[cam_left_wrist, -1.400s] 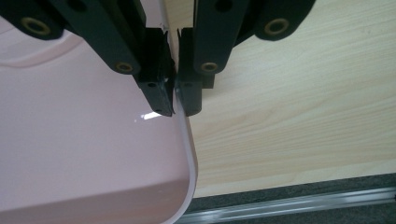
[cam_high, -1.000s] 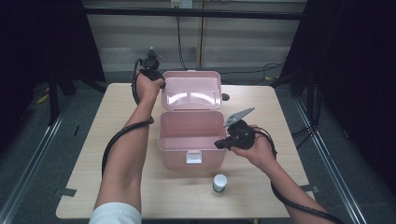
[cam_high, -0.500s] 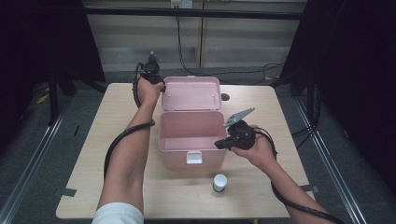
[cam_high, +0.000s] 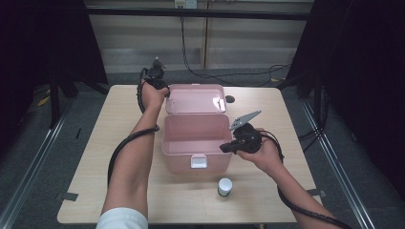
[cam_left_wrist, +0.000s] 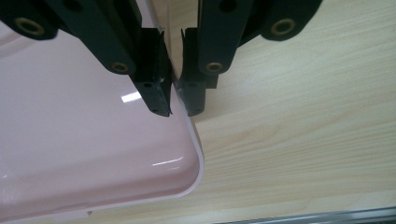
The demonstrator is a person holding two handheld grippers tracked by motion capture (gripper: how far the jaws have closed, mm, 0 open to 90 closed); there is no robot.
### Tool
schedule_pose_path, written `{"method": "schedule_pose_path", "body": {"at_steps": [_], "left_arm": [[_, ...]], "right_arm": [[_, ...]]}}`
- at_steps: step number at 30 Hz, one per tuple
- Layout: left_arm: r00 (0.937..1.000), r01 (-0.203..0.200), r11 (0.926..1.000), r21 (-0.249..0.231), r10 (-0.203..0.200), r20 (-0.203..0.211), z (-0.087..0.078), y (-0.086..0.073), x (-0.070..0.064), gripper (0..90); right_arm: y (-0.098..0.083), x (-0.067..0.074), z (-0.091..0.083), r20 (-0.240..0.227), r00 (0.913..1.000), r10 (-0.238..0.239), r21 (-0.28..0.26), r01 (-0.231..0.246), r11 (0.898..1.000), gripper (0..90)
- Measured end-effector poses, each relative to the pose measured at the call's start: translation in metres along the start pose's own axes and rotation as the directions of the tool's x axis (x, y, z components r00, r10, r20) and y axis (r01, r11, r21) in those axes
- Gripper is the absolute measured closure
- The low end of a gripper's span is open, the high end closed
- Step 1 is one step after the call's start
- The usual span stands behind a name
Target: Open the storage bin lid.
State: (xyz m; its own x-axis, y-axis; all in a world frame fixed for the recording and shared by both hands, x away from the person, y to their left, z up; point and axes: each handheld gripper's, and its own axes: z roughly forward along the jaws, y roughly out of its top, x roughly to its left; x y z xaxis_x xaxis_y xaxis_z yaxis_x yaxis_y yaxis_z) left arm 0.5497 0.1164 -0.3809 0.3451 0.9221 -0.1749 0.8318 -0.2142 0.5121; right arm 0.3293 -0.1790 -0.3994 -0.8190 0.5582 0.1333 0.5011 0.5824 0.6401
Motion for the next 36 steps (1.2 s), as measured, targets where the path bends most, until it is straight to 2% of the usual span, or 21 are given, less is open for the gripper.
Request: {"method": "schedule_pose_path", "body": {"at_steps": [11, 15, 16, 25, 28, 31, 32, 34, 36], "left_arm": [[0.9999, -0.016, 0.9999, -0.001, 0.016, 0.0, 0.004, -0.004, -0.001, 81.9], [0.9999, -0.008, 1.0, 0.0, 0.008, 0.007, 0.005, -0.006, -0.002, 81.9], [0.9999, 0.005, 1.0, 0.004, -0.005, 0.009, 0.004, -0.006, -0.002, 81.9], [0.9999, -0.008, 1.0, 0.004, 0.007, 0.01, 0.002, -0.008, -0.004, 81.2], [0.9995, 0.007, 1.0, -0.006, -0.007, 0.031, -0.001, -0.009, -0.005, 78.0], [0.9995, -0.006, 1.0, -0.003, 0.006, 0.03, -0.005, -0.008, -0.006, 73.5], [0.9992, 0.002, 1.0, -0.001, -0.002, 0.04, -0.006, -0.008, -0.008, 73.5], [0.9988, -0.011, 0.9999, -0.003, 0.011, 0.048, -0.013, -0.007, -0.01, 70.7], [0.9986, 0.0, 1.0, -0.001, 0.001, 0.053, -0.018, -0.008, -0.011, 68.3]], "right_arm": [[-0.002, 0.002, -0.001, -0.002, 1.0, 0.002, 0.001, -0.002, 1.0, 90.0], [-0.003, 0.002, -0.002, -0.006, 1.0, 0.004, -0.004, -0.004, 1.0, 90.0], [-0.003, 0.002, -0.002, -0.006, 1.0, 0.005, -0.002, -0.005, 1.0, 90.0], [-0.005, 0.004, -0.004, -0.008, 0.9999, 0.012, 0.002, -0.012, 1.0, 90.0], [-0.005, 0.004, -0.004, -0.004, 0.9999, 0.014, -0.003, -0.014, 1.0, 90.0], [-0.005, 0.004, -0.004, -0.007, 0.9998, 0.016, -0.003, -0.017, 1.0, 90.0], [-0.005, 0.003, -0.004, -0.004, 0.9999, 0.015, 0.0, -0.015, 1.0, 90.0], [-0.003, 0.003, -0.005, 0.001, 0.9997, 0.024, -0.008, -0.024, 1.0, 89.5], [-0.002, 0.002, -0.006, 0.005, 0.9995, 0.031, -0.014, -0.031, 0.999, 86.6]]}}
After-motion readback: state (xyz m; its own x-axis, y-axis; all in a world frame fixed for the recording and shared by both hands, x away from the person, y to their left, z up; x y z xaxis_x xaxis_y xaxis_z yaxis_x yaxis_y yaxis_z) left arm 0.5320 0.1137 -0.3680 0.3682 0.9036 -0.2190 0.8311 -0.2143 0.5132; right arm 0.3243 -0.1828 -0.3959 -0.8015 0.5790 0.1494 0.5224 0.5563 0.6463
